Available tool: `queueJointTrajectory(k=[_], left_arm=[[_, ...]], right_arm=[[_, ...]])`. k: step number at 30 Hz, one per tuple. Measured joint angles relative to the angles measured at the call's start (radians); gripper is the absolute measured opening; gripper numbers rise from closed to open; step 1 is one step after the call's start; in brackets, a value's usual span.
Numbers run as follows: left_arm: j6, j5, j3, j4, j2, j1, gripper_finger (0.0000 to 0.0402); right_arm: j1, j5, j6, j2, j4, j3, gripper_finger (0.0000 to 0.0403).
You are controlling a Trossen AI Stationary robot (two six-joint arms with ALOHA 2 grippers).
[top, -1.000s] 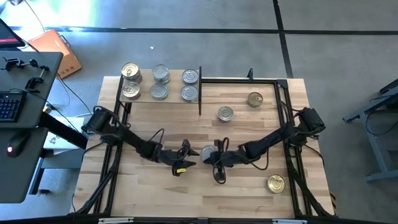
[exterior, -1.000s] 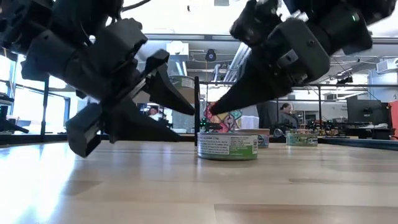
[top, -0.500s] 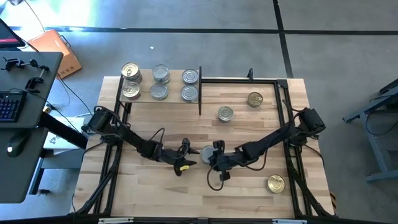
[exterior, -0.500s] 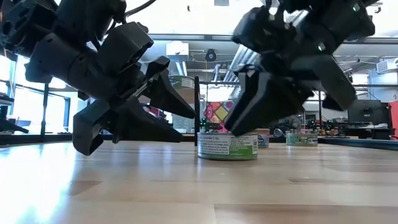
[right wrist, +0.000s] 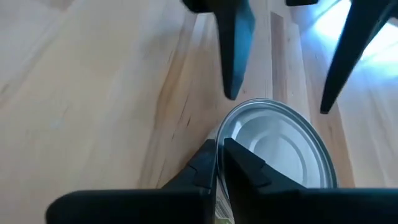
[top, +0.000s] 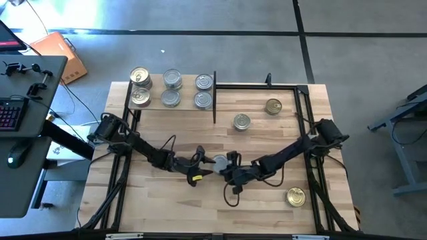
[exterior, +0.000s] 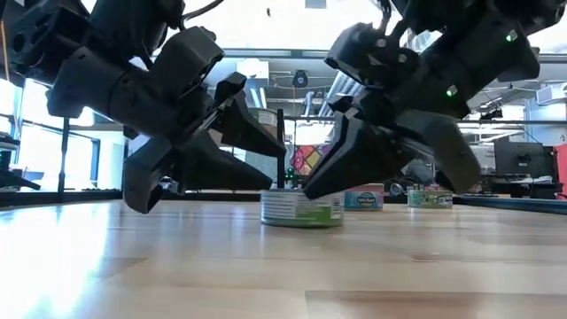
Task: Stack canned seafood by type on shelf
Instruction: Stack the green white tuna can on top of the other green white tuna can on the shelf
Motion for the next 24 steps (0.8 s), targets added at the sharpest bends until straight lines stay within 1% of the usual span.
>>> queueJointTrajectory(k=[2,7,10,14,18,22,24], left_arm=[[0.000,0.014,0.006,-0.002,0.000,0.000,0.0222],[0.000,0.091,0.015,-0.013,0.000,0.007,0.0221],[-0.002,0.092,0.015,-0.044,0.000,0.022,0.0220],[-0.056,0.092,0.015,-0.085,0.000,0.048,0.0220],[-0.091,0.095,0.015,-0.095,0.000,0.066,0.0220],[-0.096,0.165,0.015,-0.095,0.000,0.078,0.0220],[-0.096,0.182,0.015,-0.097,-0.001,0.078,0.0218]], right_arm=[[-0.005,-0.003,0.034,0.002,0.032,-0.003,0.0011],[-0.021,-0.017,0.091,0.003,0.082,-0.002,0.0003],[-0.032,-0.017,0.125,0.004,0.047,0.020,0.0001],[-0.041,-0.017,0.147,0.005,-0.004,0.058,0.0001],[-0.047,-0.024,0.158,0.005,-0.014,0.093,0.0000],[-0.053,-0.025,0.166,0.005,-0.031,0.127,0.0000],[-0.053,-0.025,0.169,0.005,-0.052,0.145,0.0000]])
